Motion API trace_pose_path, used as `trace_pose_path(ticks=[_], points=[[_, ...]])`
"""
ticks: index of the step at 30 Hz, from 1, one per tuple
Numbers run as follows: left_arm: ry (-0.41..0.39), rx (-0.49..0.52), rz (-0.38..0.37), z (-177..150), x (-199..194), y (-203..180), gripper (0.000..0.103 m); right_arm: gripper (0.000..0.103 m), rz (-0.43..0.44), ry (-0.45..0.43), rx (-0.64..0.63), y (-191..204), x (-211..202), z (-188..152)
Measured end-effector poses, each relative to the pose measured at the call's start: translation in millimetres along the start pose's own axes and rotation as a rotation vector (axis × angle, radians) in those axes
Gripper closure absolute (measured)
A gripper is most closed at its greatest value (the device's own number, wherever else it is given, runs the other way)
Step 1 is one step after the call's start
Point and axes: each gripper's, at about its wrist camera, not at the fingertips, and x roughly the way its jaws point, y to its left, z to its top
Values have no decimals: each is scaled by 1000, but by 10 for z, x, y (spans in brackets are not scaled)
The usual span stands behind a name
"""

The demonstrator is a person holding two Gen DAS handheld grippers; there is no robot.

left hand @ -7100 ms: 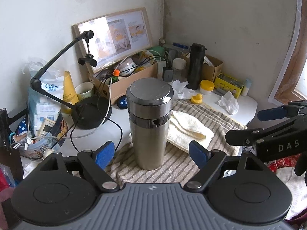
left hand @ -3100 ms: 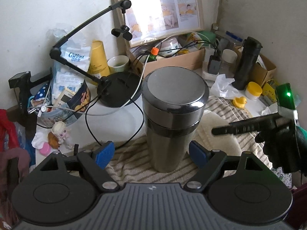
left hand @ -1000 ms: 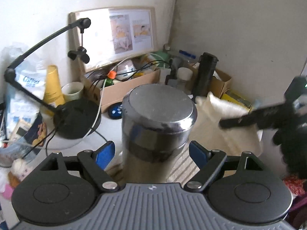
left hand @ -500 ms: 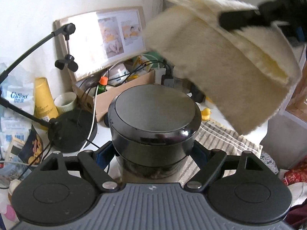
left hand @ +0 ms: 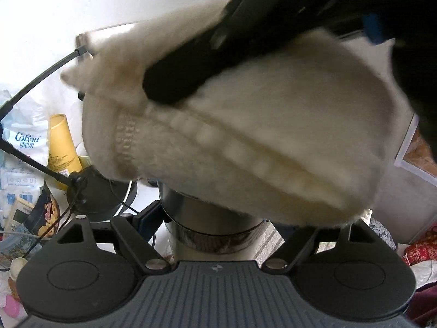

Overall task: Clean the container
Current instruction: 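Wipe the tumbler lid and side with the cloth in the right gripper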

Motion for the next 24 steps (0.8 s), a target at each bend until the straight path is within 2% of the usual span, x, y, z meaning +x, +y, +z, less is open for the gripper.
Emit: trace_pose_path(ticks=[5,7,14,16,18,21,24], points=[[2,1,-2,5,3,1,19,83,-141,-16,-47,-84,-2,16],[3,2,-3,7,2,0,19,83,-184,-24,-26,-179,-64,-6],[3,3,-9,2,7,4,19,83,-366,17,-34,-424,-294,-262],[4,4,-11,2,6,4,19,83,-387,27,-20,-461,-397,-348],[5,6,-13,2,5,4,19,83,-341,13,17,-440,-529,-398],[7,9,-15,5,6,6,19,83,-216,-17,64,-290,-686,-394],[8,12,-17,0,-4,-2,19,83,-118,-22,48,-87,-625,-331]])
